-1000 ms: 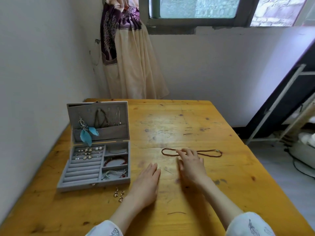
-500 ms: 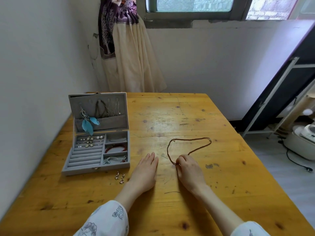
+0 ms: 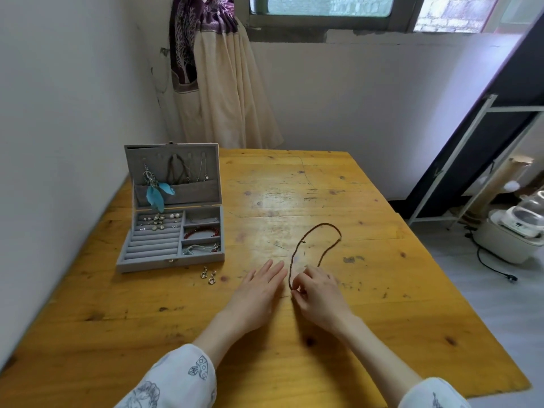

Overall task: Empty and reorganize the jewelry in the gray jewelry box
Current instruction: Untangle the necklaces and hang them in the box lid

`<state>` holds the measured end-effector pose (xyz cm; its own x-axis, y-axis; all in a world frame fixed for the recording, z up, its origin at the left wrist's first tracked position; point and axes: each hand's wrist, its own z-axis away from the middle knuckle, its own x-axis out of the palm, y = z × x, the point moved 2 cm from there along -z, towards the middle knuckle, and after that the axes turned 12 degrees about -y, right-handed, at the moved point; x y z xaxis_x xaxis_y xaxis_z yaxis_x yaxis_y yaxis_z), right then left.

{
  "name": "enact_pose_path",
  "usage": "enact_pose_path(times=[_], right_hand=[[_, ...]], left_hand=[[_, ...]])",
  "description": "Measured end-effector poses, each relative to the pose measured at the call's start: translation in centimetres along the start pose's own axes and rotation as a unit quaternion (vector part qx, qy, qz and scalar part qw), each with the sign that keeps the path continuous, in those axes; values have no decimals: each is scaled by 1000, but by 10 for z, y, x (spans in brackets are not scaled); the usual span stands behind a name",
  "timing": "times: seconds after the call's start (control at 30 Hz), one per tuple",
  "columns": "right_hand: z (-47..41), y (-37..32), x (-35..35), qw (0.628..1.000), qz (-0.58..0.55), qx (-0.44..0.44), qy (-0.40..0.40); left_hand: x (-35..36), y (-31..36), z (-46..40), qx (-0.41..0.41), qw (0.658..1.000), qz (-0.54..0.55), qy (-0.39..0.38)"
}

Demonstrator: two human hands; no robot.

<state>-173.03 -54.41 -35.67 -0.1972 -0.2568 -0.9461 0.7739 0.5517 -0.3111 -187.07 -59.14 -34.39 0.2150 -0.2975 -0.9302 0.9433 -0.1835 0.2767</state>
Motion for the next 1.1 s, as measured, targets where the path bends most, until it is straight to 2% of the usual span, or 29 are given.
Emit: enact_pose_path(times=[0.17, 0.3, 0.43, 0.57, 0.8, 1.1], right_hand=[[41, 40, -10, 1000, 5, 10, -14], [70, 90, -25, 997, 1, 71, -1], [80, 140, -37, 990, 19, 140, 17], [70, 181, -44, 983, 35, 176, 32], [42, 221, -55, 980, 41, 189, 49], [22, 245, -62, 979, -48, 182, 77]], left_hand=[[9, 38, -15, 70, 995, -59, -47], [8, 66, -36, 100, 988, -109, -47], [8, 74, -65, 72, 989, -123, -44], [11, 78, -92, 82, 987, -135, -8], [7, 80, -114, 58, 991, -122, -6], [13, 73, -133, 52, 992, -109, 45]])
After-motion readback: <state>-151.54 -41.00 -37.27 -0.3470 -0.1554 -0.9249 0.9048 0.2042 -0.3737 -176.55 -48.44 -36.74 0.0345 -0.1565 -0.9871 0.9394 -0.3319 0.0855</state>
